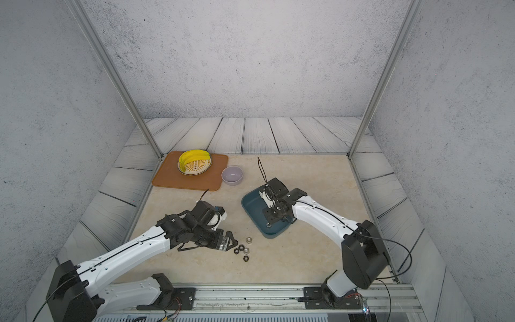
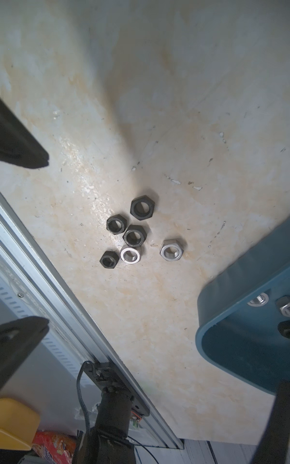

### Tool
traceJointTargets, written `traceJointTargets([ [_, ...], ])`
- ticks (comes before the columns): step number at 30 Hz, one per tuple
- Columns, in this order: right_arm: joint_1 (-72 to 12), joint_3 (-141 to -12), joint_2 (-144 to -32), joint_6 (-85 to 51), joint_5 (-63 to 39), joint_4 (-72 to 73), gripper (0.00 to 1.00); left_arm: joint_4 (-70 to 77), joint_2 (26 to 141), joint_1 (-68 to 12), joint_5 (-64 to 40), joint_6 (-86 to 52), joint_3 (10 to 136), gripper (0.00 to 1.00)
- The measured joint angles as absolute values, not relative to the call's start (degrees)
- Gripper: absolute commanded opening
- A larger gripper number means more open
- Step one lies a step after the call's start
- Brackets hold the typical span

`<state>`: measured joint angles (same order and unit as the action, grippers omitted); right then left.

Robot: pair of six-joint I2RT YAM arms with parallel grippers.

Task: Put the nuts on the desktop into the storage box
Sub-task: Pick up the nut from the center of the board.

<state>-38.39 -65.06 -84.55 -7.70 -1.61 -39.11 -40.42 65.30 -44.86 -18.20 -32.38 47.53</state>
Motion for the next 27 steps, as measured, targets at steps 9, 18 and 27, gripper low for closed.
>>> traceJointTargets([
  [9,-38.4,-56.4,-63.4,-5.3,-4.6,-33.4,0.99,-42.4,66.7,-49.2,-13.3,-31.2,52.1,0.99],
  [18,-38.4,-46.7,-46.8,-6.6,-6.1,-32.2,0.99,-43.5,70.3,-54.5,-12.7,-28.5,55.5,0.96],
  [27,-38.4,-37.1,-36.5,-17.0,-9.5,-33.6,0.99,-46.7,78.9,-57.4,-10.7,-25.4,60.7,0.84],
])
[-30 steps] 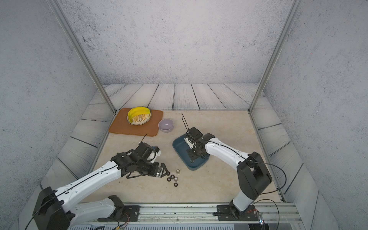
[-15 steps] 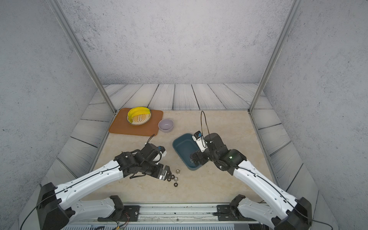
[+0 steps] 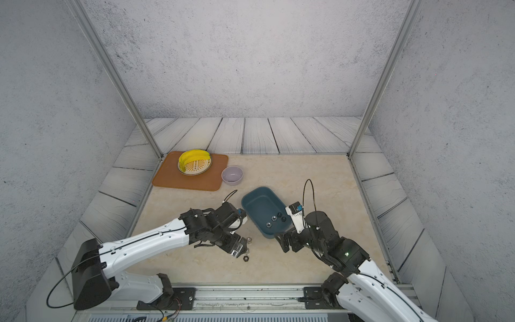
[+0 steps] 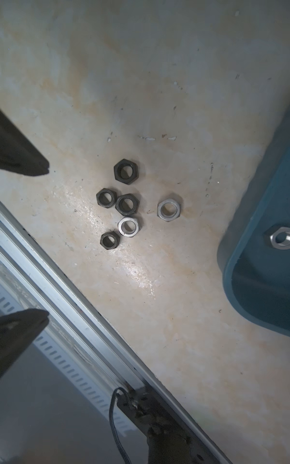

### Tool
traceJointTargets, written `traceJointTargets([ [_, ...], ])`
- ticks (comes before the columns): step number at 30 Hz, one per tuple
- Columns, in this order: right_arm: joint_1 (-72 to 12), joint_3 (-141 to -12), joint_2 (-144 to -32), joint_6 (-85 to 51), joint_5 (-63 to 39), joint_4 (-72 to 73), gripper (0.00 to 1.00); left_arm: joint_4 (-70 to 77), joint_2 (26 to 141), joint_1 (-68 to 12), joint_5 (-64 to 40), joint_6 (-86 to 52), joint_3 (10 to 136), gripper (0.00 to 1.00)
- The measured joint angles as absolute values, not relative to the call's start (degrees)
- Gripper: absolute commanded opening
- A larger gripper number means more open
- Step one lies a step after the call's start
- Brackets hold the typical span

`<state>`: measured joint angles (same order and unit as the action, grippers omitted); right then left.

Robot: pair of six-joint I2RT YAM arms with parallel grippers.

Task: Put the nuts on the desktop into the storage box
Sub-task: Pick up the nut from the center of the board.

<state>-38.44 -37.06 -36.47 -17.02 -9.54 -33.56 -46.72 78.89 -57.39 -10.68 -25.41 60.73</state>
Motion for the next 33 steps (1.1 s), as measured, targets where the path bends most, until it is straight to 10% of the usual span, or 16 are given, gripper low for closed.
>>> traceJointTargets([
  [33,-38.4,-29.5,-33.9,-33.4,-16.1,-37.2,0.99,-52.0,108.0,-62.5,-10.7,-18.4,71.6,0.47],
])
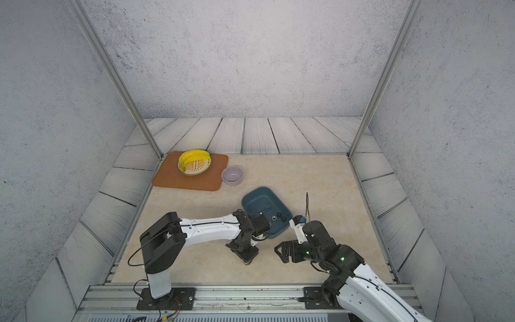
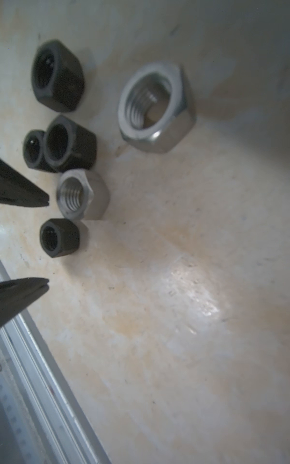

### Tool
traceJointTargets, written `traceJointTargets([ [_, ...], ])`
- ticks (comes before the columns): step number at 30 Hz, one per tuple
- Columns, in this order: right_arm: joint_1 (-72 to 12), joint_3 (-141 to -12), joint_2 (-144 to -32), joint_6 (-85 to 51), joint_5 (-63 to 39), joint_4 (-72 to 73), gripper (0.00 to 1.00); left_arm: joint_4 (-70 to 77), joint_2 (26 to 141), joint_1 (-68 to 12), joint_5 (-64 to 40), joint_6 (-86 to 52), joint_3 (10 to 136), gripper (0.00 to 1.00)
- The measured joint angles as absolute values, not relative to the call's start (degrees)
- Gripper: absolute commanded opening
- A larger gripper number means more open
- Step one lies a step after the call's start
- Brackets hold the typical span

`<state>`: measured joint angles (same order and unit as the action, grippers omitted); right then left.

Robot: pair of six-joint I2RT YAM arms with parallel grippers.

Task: Put the nuts on the desktop into the storage box
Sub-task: Pick up the nut from the center of the board.

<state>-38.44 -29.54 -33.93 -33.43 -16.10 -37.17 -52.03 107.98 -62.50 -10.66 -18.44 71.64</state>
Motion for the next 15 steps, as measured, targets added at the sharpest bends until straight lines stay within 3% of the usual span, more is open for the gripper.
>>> traceJointTargets([
  [5,-38.4,-29.5,-32.9,-33.9,-15.8,-37.3,0.99,-52.0,108.9,-62.5,-10.7,-18.5,71.6,0.35],
  [15,-38.4,-29.5,-32.8,-34.1,-15.3,-37.6,0.99,-51.3,109.8,-62.5,-10.7,-18.7,71.6,0.23],
])
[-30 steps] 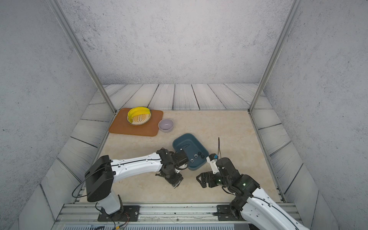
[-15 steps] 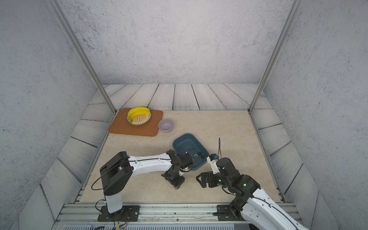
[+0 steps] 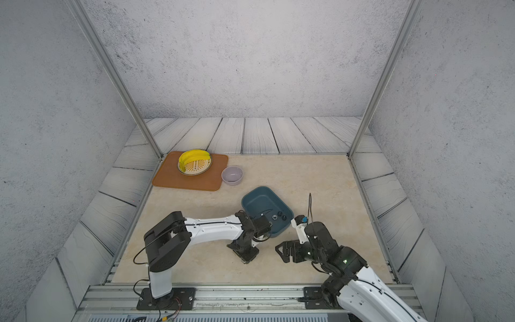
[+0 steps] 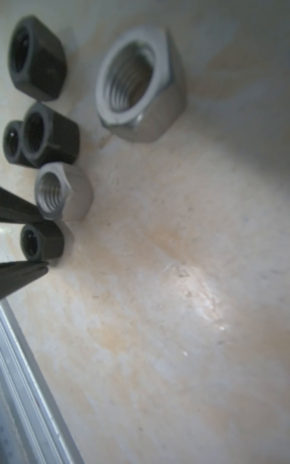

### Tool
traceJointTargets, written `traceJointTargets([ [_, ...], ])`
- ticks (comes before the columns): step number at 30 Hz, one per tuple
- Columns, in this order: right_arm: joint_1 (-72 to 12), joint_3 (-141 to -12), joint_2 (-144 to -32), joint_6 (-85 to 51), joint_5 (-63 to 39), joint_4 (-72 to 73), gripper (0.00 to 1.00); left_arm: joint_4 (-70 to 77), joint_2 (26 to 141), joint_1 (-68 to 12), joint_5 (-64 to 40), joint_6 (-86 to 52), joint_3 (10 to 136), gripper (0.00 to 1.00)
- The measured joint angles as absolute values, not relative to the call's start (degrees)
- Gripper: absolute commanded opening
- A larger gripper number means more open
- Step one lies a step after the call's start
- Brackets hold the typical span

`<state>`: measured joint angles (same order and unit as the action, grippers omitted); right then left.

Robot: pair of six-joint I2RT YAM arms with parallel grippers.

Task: Put the nuts on the desktop into the storage box
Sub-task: Pick up the nut from the center of the board.

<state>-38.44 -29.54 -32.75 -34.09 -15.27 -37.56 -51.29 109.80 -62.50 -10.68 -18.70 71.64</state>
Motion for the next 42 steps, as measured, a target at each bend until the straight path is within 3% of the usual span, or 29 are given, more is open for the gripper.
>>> traceJointTargets([
  [16,-38.4,-29.6,-30.8,-33.1,-14.4,-38.2,0.99,-50.2,108.3,-62.5,-8.8,-20.2,71.2,0.18],
  [29,-38.4,-35.2,-24.3,-25.6,-13.1,-33.1,0.99,-48.1,90.9,-62.5,-10.7,-21.7,68.6,0.13],
  [34,-38.4,-34.8,-22.5,-18.5,-18.7,-27.4,0.99,-45.9,82.5,-61.8,-15.2,-22.3,66.3,0.13],
  [42,-38.4,-33.2,-24.0,0.7,-39.0,-20.9,0.99,-39.8,70.4,-58.3,-24.3,-24.2,62.0,0.13],
])
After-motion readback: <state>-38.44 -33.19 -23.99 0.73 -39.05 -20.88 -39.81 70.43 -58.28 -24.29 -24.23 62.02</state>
